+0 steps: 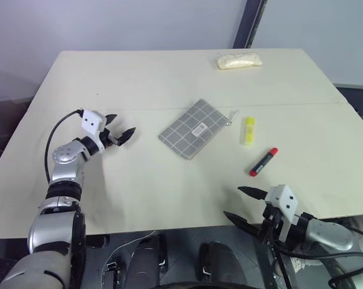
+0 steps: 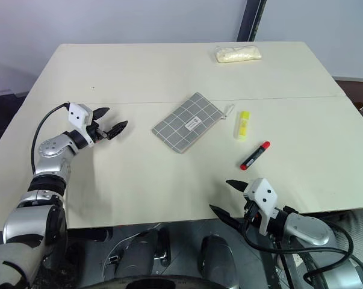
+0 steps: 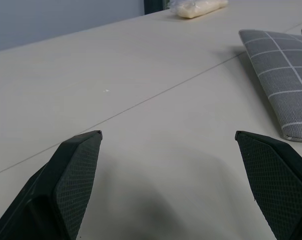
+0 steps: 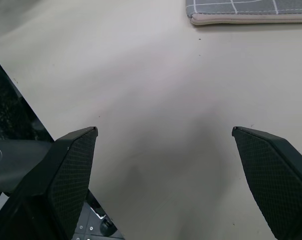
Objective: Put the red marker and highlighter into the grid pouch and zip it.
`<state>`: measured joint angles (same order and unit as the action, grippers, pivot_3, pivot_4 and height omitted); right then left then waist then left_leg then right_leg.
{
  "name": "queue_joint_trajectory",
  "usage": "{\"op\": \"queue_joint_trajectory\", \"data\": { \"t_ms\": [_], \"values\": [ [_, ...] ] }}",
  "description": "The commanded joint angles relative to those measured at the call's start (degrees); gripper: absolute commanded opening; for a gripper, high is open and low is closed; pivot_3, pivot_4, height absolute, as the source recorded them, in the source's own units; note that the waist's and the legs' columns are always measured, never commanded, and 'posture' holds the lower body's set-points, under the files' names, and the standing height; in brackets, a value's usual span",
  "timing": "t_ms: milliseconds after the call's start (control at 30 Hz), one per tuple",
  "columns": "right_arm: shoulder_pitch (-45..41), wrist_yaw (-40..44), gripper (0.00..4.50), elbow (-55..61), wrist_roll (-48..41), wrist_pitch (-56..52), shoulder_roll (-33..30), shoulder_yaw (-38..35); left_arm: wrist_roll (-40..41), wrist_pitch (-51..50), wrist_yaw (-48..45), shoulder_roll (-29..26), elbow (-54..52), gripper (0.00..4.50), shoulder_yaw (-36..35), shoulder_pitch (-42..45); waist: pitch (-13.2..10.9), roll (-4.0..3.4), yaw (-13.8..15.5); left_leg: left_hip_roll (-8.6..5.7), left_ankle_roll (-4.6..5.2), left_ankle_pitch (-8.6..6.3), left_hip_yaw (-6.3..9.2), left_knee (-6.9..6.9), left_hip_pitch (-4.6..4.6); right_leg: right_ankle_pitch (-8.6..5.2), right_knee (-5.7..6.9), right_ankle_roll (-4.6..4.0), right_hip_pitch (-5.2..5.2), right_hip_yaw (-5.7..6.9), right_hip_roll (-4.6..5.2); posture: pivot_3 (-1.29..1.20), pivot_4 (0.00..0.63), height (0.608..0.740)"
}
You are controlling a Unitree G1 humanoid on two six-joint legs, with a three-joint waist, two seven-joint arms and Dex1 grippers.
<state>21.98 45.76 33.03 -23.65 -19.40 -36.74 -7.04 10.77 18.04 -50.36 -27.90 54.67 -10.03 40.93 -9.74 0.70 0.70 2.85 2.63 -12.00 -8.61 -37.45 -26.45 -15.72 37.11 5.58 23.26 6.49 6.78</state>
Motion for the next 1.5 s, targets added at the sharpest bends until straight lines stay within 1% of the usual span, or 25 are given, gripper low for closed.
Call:
{"op": "queue_joint_trajectory", "data": {
  "t_ms": [33,200,300,333,367,400,433,500,533,600,667,733,767,800,867,967,1067,1167,1233,1300,1367,1500],
  "values": [
    [-0.3,-0.2,4.47,0.4,-0.2,1.0,0.3,0.1,0.5,2.0,-0.3,-0.6,-0.1,4.50,-0.7,1.5,0.0,0.00,0.0,0.00,0.00,0.00,0.00,0.00,0.00,0.00,0.00,0.00,0.00,0.00,0.00,0.00,0.150,0.740],
    [-1.5,-0.6,4.47,0.1,-0.5,0.9,0.9,-0.2,0.2,3.7,-1.5,-0.7,0.1,4.50,-0.2,1.3,0.0,0.00,0.0,0.00,0.01,0.01,0.00,0.00,0.00,0.00,0.00,0.00,0.00,0.00,0.00,0.00,0.150,0.740],
    [-4.0,-2.6,4.47,-0.6,-2.8,-1.0,2.5,-1.4,-0.9,6.9,-2.7,-1.0,-0.3,4.50,0.7,0.6,0.0,0.00,0.0,0.00,0.00,0.00,0.00,0.00,0.00,0.00,0.00,0.00,0.00,0.00,-0.01,0.00,0.150,0.740],
    [-4.6,-2.9,3.95,-0.8,-3.5,-1.7,2.9,-1.7,-1.2,7.9,-3.1,-1.1,-0.3,4.50,1.0,0.3,0.0,0.00,-0.1,0.01,0.00,0.00,0.00,0.00,0.00,0.00,0.00,0.00,0.00,0.00,0.00,0.00,0.150,0.740],
    [-6.5,-4.1,3.70,-1.4,-3.9,-2.0,3.8,-1.9,-1.3,8.6,-3.6,-1.0,-0.8,4.50,1.3,0.1,0.0,0.00,-0.1,0.00,0.00,0.00,0.00,0.00,0.00,0.00,0.01,0.00,0.00,0.00,0.00,0.00,0.150,0.740],
    [-7.7,-4.9,3.18,-1.8,-4.0,-2.1,4.4,-2.0,-1.2,8.9,-3.9,-0.9,-1.0,4.50,1.3,0.0,0.0,0.00,-0.1,0.00,0.00,0.00,0.00,0.00,0.01,0.00,0.01,0.00,0.00,0.00,0.00,0.00,0.150,0.740],
    [-10.8,-6.8,2.71,-3.6,-2.7,-1.5,5.6,-1.5,-1.2,9.5,-4.3,-0.7,-1.3,4.50,1.5,-0.1,0.0,0.00,-0.1,0.01,0.00,0.00,0.00,-0.01,0.01,0.00,0.01,0.00,0.00,0.00,0.00,0.00,0.150,0.740],
    [-19.8,-11.6,1.52,-9.1,2.2,1.5,9.0,1.0,-2.4,12.6,-6.0,-0.3,-2.2,4.50,3.3,-0.7,0.0,-0.01,-0.2,0.01,0.00,0.00,0.00,-0.02,0.01,0.01,0.02,-0.01,0.01,0.00,0.00,0.00,0.150,0.740],
    [-26.5,-15.3,0.94,-14.4,6.1,3.4,11.7,3.0,-3.0,14.2,-6.6,0.3,-2.8,4.50,4.2,-1.0,0.0,0.00,-0.5,0.01,-0.01,0.00,-0.02,-0.07,-0.01,0.02,0.05,-0.04,0.04,0.00,0.00,0.00,0.150,0.740],
    [-36.8,-20.5,0.05,-25.0,11.6,6.4,16.1,5.7,-3.5,16.0,-7.4,1.2,-3.7,4.50,5.7,-1.3,0.0,-0.09,-1.4,0.05,-0.02,0.00,-0.03,-0.13,0.02,0.07,0.08,-0.13,0.05,0.00,-0.01,0.00,0.150,0.740],
    [-44.7,-24.2,0.05,-36.3,16.1,10.3,19.2,7.5,-4.2,17.7,-8.0,1.8,-4.3,4.50,7.0,-1.5,0.0,-0.08,-1.5,0.02,-0.02,0.05,-0.05,-0.13,0.01,0.08,0.16,-0.14,0.08,0.00,0.00,0.00,0.150,0.740],
    [-51.8,-27.6,0.05,-48.0,20.3,14.5,21.0,9.0,-5.2,20.1,-8.8,2.0,-5.3,4.50,8.8,-2.1,0.0,-0.08,-1.5,0.01,0.03,0.16,-0.10,-0.09,-0.07,0.10,0.28,-0.10,0.04,0.01,-0.02,0.00,0.150,0.740],
    [-54.8,-29.1,0.05,-53.2,22.3,16.6,21.5,9.9,-5.3,20.9,-9.0,2.2,-5.8,4.50,9.3,-2.4,0.0,-0.08,-1.4,-0.01,-0.23,0.33,-0.22,-0.07,-0.08,0.10,0.36,-0.07,0.02,0.00,0.00,0.00,0.150,0.740],
    [-57.6,-29.7,0.05,-58.1,22.9,18.1,22.3,10.1,-5.2,21.3,-9.6,2.3,-6.5,4.50,9.8,-2.7,0.0,-0.08,-1.5,-0.02,-0.22,0.33,-0.30,-0.03,-0.10,0.09,0.36,-0.04,0.04,0.00,0.01,0.00,0.150,0.740],
    [-62.0,-32.3,0.05,-67.3,25.8,19.9,22.9,11.4,-6.2,23.7,-10.4,2.0,-7.3,4.50,11.2,-3.3,0.0,-0.09,-1.4,-0.03,-0.21,0.35,-0.50,0.07,-0.10,0.07,0.33,0.00,0.11,-0.01,0.03,0.00,0.150,0.740],
    [-65.7,-34.9,0.05,-76.6,29.5,22.8,22.8,13.1,-7.3,27.0,-12.0,1.5,-8.6,4.50,13.6,-4.6,0.0,-0.09,-1.8,-0.02,-0.21,0.35,-0.61,0.11,-0.07,0.06,0.29,0.04,0.11,-0.01,0.03,0.00,0.150,0.740],
    [-67.4,-34.5,0.05,-81.8,30.5,25.4,23.2,13.6,-7.3,27.8,-12.9,1.5,-10.5,4.50,15.1,-5.5,0.0,-0.10,-2.0,0.02,-0.25,0.37,-0.62,0.14,-0.03,0.06,0.32,0.04,0.11,-0.01,0.02,0.00,0.150,0.740],
    [-67.7,-34.0,0.05,-83.7,31.1,26.0,24.1,14.0,-11.1,32.8,-11.7,1.1,-10.6,4.50,18.1,-5.8,0.0,-0.12,-2.0,0.05,-0.36,0.44,-0.57,0.14,0.05,0.07,0.42,0.03,0.10,-0.02,0.01,0.00,0.150,0.740],
    [-67.4,-33.6,0.05,-83.7,30.3,26.1,24.7,13.4,-14.7,35.4,-9.1,1.3,-9.9,4.50,19.8,-5.3,0.0,-0.14,-2.0,0.07,-0.40,0.46,-0.53,0.14,0.09,0.07,0.47,0.02,0.09,-0.02,0.01,0.00,0.150,0.740],
    [-67.0,-33.0,0.05,-82.9,30.4,26.2,24.8,13.5,-19.9,37.0,-4.1,1.7,-8.5,4.50,21.3,-4.1,0.1,-0.19,-2.0,0.08,-0.40,0.46,-0.51,0.14,0.10,0.07,0.48,0.01,0.09,-0.04,0.01,0.00,0.150,0.740],
    [-66.3,-32.4,0.05,-81.9,30.5,26.2,24.8,13.7,-22.2,37.4,-0.6,2.8,-7.9,4.50,22.1,-3.0,0.1,-0.22,-1.9,0.08,-0.40,0.46,-0.51,0.13,0.10,0.07,0.49,0.01,0.08,-0.04,0.01,0.00,0.150,0.740],
    [-65.0,-31.4,0.05,-79.6,30.2,25.6,24.7,13.5,-33.3,38.5,11.0,2.6,-5.4,4.50,25.4,0.5,0.1,-0.22,-1.8,0.07,-0.39,0.46,-0.52,0.13,0.11,0.07,0.50,0.01,0.07,-0.04,0.02,0.00,0.150,0.740]
  ]
}}
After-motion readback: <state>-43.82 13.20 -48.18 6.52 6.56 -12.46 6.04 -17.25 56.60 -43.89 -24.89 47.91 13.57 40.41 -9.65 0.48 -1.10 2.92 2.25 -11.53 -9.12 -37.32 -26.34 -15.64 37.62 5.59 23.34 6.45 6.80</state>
